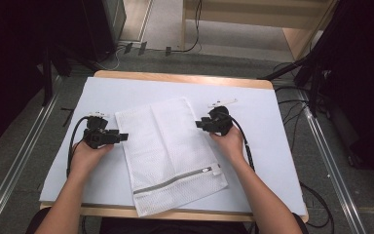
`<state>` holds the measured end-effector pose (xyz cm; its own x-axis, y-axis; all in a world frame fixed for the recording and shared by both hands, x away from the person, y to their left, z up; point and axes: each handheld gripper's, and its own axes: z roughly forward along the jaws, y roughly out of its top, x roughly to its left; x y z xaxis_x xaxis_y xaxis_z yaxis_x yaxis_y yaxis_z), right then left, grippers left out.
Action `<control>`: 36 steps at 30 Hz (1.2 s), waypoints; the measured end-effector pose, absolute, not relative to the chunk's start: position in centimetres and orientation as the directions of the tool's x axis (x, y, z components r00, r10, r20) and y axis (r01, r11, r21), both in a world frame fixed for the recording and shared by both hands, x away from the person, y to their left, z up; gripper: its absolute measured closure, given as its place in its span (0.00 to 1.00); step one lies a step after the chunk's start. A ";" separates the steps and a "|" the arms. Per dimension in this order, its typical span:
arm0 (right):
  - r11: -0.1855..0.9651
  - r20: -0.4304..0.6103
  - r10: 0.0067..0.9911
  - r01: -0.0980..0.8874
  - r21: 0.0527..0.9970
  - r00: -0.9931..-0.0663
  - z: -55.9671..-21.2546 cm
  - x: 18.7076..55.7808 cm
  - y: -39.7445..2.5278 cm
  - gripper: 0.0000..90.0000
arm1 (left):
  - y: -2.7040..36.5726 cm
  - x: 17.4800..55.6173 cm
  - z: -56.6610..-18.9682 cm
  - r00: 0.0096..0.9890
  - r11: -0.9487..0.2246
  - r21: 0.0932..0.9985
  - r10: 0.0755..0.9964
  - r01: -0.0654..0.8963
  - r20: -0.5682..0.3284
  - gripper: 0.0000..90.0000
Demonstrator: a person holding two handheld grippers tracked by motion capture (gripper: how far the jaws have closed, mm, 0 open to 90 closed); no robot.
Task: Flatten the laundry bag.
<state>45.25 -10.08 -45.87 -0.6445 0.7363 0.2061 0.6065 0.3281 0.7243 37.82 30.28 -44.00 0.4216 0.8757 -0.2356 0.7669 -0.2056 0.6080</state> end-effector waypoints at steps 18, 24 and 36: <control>0.377 0.137 0.751 0.590 0.715 -0.646 -47.4 45.9 -8.4 0.85 | 29.3 38.2 -44.9 0.418 -0.233 0.591 0.887 0.773 -0.196 0.61; 0.381 0.138 0.750 0.593 0.709 -0.647 -47.4 45.8 -8.2 1.00 | 29.5 38.2 -45.0 0.411 -0.224 0.596 0.890 0.771 -0.197 0.68; 0.383 0.156 0.747 0.610 0.694 -0.647 -47.2 46.0 -8.3 1.00 | 29.2 38.8 -45.0 0.399 -0.210 0.576 0.890 0.790 -0.222 1.00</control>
